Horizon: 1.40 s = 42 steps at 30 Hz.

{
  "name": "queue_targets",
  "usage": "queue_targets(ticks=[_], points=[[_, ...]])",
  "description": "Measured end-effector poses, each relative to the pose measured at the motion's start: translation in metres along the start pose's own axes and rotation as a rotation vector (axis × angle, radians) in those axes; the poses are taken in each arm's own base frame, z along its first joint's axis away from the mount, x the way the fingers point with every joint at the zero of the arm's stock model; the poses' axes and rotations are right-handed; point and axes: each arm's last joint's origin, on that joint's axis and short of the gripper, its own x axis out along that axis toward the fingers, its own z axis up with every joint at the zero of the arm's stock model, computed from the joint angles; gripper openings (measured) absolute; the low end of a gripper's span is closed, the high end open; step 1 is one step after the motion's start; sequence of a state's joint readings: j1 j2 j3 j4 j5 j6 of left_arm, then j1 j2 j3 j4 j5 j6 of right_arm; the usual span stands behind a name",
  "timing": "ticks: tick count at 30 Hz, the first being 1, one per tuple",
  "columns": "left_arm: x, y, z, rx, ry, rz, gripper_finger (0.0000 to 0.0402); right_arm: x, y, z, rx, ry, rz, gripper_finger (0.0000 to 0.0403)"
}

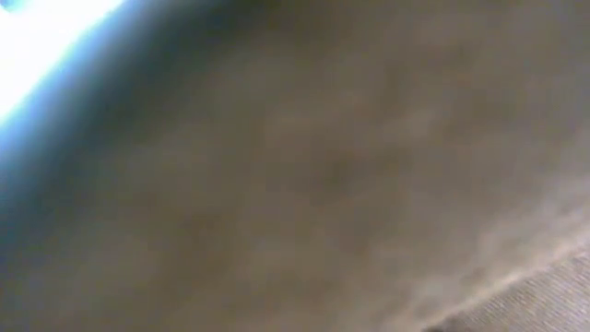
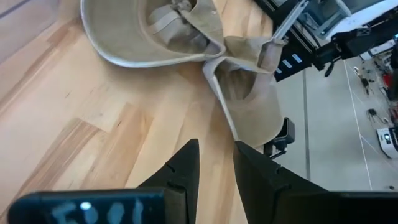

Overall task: Pick & Place hat
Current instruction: Put the black cap into the right transparent bin, then put the top left brown cap into the left transparent bin

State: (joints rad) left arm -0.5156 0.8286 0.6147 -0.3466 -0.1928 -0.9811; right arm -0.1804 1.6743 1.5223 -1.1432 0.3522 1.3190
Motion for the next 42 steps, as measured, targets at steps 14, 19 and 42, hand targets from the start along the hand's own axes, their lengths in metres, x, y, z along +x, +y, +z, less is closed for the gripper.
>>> queue_targets(ticks=[14,19,42], points=[[0.008,0.016,-0.013,-0.118,0.034,0.057,0.0092,0.103,0.022,-0.004,-0.061,0.217,-0.172,0.0047],[0.008,0.016,-0.013,-0.092,0.034,0.056,0.0092,0.098,0.024,-0.005,-0.088,0.175,-0.165,0.0080],[0.001,0.045,-0.034,-0.187,0.302,0.363,0.0092,-0.035,0.025,-0.053,-0.313,-0.173,0.204,0.0205]])
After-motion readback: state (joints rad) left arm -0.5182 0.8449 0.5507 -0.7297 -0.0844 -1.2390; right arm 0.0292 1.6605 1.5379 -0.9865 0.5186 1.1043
